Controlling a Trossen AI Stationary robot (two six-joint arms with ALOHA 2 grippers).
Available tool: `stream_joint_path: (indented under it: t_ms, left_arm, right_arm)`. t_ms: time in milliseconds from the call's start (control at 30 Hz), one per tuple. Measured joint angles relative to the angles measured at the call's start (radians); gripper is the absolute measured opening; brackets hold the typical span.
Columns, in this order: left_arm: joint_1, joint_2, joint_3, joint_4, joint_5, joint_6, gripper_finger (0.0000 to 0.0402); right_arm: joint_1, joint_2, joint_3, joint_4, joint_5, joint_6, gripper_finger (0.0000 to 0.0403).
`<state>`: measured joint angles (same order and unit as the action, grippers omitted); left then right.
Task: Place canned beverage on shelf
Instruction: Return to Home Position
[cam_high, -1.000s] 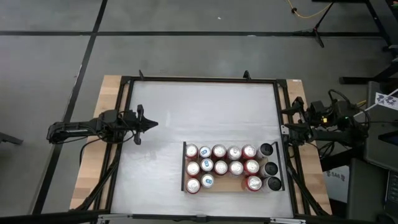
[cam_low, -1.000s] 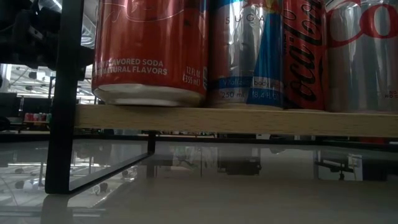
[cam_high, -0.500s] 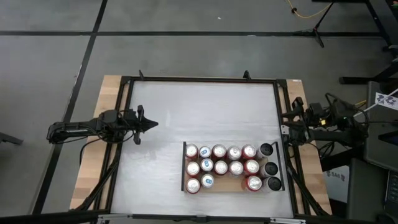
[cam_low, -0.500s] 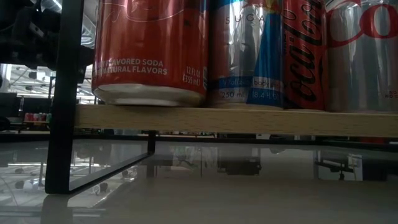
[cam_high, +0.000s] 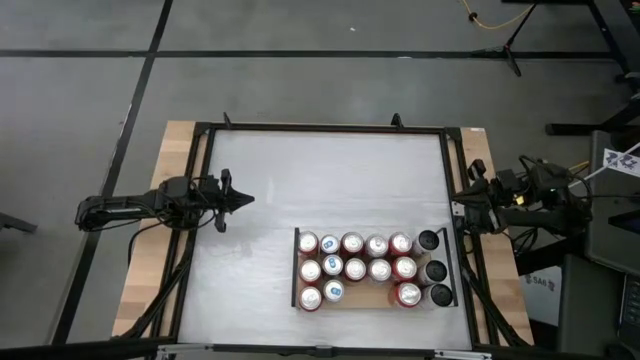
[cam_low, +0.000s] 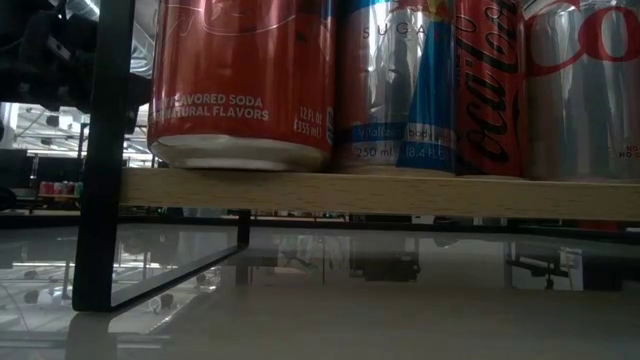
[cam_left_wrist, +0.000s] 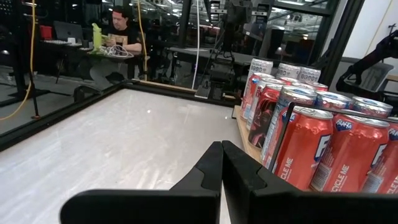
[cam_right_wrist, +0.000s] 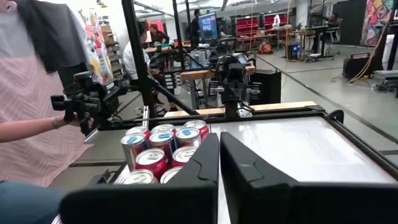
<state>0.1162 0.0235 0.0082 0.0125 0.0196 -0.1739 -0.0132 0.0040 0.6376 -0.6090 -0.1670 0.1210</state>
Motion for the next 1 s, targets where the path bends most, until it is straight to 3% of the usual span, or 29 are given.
stream_joint_path:
  t_ms: [367, 500, 1000]
  left_arm:
    - [0.000, 0.000, 0.000, 0.000, 0.000, 0.000, 0.0000]
    - [0.000, 0.000, 0.000, 0.000, 0.000, 0.000, 0.0000]
    - [0.000, 0.000, 0.000, 0.000, 0.000, 0.000, 0.0000]
  right_arm:
    - [0.000, 0.000, 0.000, 0.002, -0.026, 0.001, 0.0002]
    - [0.000, 0.000, -0.012, 0.017, 0.021, -0.016, 0.0001]
    - [0.000, -0.001, -0.301, 0.318, 0.069, -0.073, 0.0000]
